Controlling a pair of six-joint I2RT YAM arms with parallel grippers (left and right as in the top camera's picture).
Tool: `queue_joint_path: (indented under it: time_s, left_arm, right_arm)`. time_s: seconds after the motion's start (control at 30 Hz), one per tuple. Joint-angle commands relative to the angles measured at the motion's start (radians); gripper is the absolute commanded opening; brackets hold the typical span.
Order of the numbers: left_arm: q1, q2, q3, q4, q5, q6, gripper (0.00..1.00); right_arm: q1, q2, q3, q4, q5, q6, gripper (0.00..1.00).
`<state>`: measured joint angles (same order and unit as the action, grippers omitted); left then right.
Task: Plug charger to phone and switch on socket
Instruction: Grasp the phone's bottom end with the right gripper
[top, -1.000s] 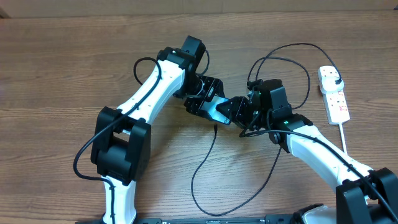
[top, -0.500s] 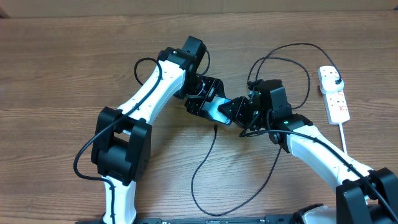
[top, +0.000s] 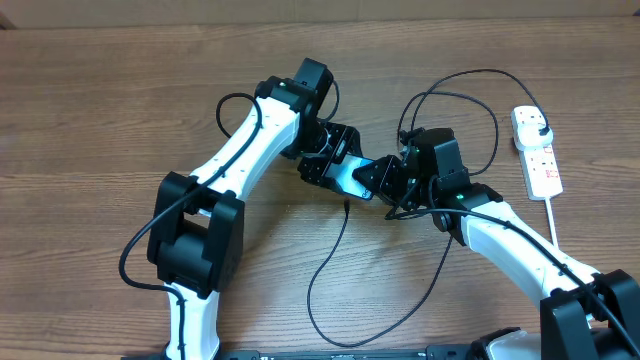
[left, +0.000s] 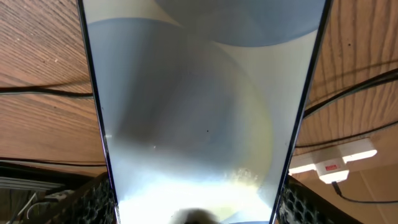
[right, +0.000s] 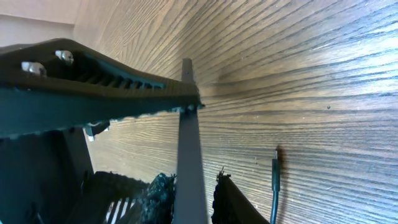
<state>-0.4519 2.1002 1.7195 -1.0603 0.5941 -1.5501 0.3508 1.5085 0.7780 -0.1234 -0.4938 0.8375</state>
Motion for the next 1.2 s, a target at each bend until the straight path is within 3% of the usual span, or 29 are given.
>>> queue_joint_path:
  time_s: [0.0,0.47,0.87,1.17]
  left_arm:
    - [-0.019,-0.022,0.026,0.009,0.000,-0.037,0.04]
    - [-0.022,-0.022,0.026,0.018,0.002,-0.036,0.04]
    - [-0.022,-0.022,0.026,0.018,0.008,-0.020,0.04]
    - [-0.022,-0.022,0.026,0.018,0.007,0.002,0.04]
  right_arm:
    - [0.032,0.000,0.014,0.002,0.048,-0.005,0.24]
    - [0.064,0.000,0.014,0.020,0.076,-0.001,0.19]
    - [0.064,0.000,0.014,0.017,0.075,-0.001,0.07]
    - [0.064,0.000,0.014,0.017,0.074,-0.001,0.06]
